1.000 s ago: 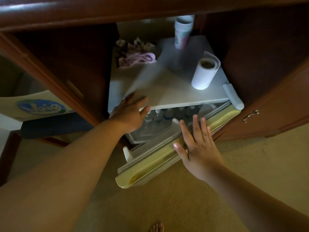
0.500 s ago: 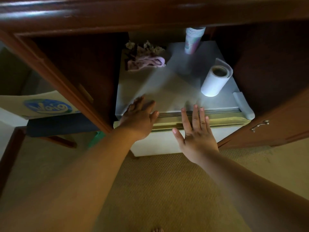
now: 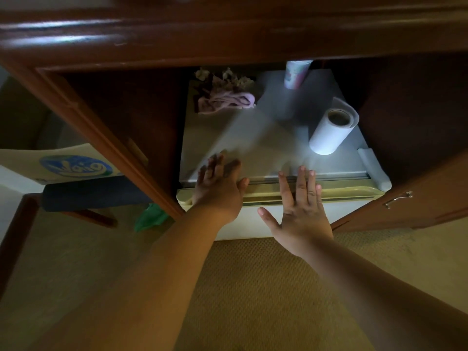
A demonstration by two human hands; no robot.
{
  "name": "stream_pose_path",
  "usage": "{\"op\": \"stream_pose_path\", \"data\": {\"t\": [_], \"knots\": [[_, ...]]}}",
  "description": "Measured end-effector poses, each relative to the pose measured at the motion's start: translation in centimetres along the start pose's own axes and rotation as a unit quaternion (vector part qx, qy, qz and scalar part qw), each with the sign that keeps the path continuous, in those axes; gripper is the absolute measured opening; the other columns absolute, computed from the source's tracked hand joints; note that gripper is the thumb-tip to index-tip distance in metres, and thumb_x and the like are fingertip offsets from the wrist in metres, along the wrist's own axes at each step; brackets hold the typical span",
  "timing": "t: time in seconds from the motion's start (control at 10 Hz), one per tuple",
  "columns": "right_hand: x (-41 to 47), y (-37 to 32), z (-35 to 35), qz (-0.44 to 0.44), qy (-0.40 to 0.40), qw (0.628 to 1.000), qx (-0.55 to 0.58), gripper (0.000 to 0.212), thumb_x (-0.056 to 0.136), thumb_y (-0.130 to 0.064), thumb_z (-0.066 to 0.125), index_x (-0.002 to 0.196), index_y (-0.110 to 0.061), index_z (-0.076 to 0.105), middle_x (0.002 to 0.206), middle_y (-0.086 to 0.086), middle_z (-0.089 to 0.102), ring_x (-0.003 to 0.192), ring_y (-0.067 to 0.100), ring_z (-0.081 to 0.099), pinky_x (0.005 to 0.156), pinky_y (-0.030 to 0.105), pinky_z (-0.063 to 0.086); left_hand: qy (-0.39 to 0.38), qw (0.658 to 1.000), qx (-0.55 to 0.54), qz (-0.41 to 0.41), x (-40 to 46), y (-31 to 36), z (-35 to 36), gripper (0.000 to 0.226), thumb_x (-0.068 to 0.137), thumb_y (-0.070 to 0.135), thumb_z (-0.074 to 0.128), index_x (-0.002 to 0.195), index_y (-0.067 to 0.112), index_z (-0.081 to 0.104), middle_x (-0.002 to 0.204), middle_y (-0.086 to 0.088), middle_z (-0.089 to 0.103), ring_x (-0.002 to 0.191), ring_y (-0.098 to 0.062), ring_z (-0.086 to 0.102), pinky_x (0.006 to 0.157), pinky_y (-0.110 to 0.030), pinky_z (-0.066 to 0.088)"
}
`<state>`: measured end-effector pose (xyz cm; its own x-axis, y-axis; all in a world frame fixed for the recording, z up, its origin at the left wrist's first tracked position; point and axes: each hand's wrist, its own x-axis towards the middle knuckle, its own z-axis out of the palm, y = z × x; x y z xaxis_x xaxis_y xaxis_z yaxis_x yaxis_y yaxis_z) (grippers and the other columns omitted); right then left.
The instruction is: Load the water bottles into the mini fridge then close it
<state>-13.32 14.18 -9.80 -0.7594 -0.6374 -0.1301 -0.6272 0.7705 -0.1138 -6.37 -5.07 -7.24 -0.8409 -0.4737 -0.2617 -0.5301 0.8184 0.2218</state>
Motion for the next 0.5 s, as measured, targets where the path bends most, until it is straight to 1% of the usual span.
{"op": "stream_pose_path", "data": {"t": [0.1, 0.2, 0.3, 0.4, 0.5], "knots": [[0.0, 0.0, -0.6, -0.004, -0.015, 1.000, 0.006, 0.097, 0.086, -0.088, 0.005, 0.158, -0.029, -0.021, 0.161, 0.013, -0.037, 0.146, 0.028, -0.038, 0.125, 0.049, -0.007, 0.002, 1.000, 0.001, -0.004, -0.2, 0.5, -0.2, 0.058, 0.107, 0.054, 0.016, 0.162, 0.036, 0.010, 0.172, -0.007, -0.009, 0.157, -0.029, -0.013, 0.127, -0.046, -0.003], [0.2, 0.3, -1.2, -0.004, -0.052, 0.999, 0.002, 0.096, 0.084, -0.089, 0.004, 0.154, -0.031, -0.029, 0.157, 0.012, -0.043, 0.144, 0.027, -0.042, 0.125, 0.049, -0.008, -0.010, 1.000, -0.017, -0.016, -0.2, 0.6, -0.8, 0.058, 0.108, 0.053, 0.017, 0.163, 0.038, 0.009, 0.172, -0.005, -0.011, 0.157, -0.027, -0.014, 0.127, -0.047, -0.003], [0.1, 0.8, -2.1, -0.022, -0.110, 0.994, -0.012, 0.092, 0.087, -0.085, 0.012, 0.148, -0.036, -0.037, 0.152, 0.010, -0.050, 0.143, 0.027, -0.043, 0.125, 0.048, -0.009, -0.048, 0.997, -0.032, -0.043, -0.4, 1.5, -0.8, 0.060, 0.107, 0.053, 0.016, 0.164, 0.036, 0.003, 0.171, -0.001, -0.018, 0.157, -0.026, -0.016, 0.127, -0.050, -0.002], [-1.0, 2.0, -4.1, -0.041, -0.169, 0.985, -0.016, 0.088, 0.093, -0.077, 0.021, 0.145, -0.040, -0.039, 0.150, 0.008, -0.053, 0.143, 0.029, -0.041, 0.124, 0.048, -0.011, -0.023, 0.995, -0.064, -0.072, -3.0, 2.8, -1.0, 0.071, 0.105, 0.058, 0.020, 0.163, 0.031, -0.012, 0.169, -0.001, -0.023, 0.156, -0.024, -0.018, 0.127, -0.051, 0.000], [-8.1, 3.1, -4.9, -0.073, -0.202, 0.977, -0.002, 0.083, 0.101, -0.058, 0.033, 0.150, -0.041, -0.032, 0.161, 0.007, -0.037, 0.151, 0.037, -0.024, 0.125, 0.052, -0.002, 0.087, 0.990, -0.075, -0.076, -12.6, 3.1, 1.5, 0.081, 0.103, 0.058, 0.033, 0.160, 0.035, -0.020, 0.170, -0.003, -0.016, 0.157, -0.023, -0.014, 0.128, -0.046, 0.003]]}}
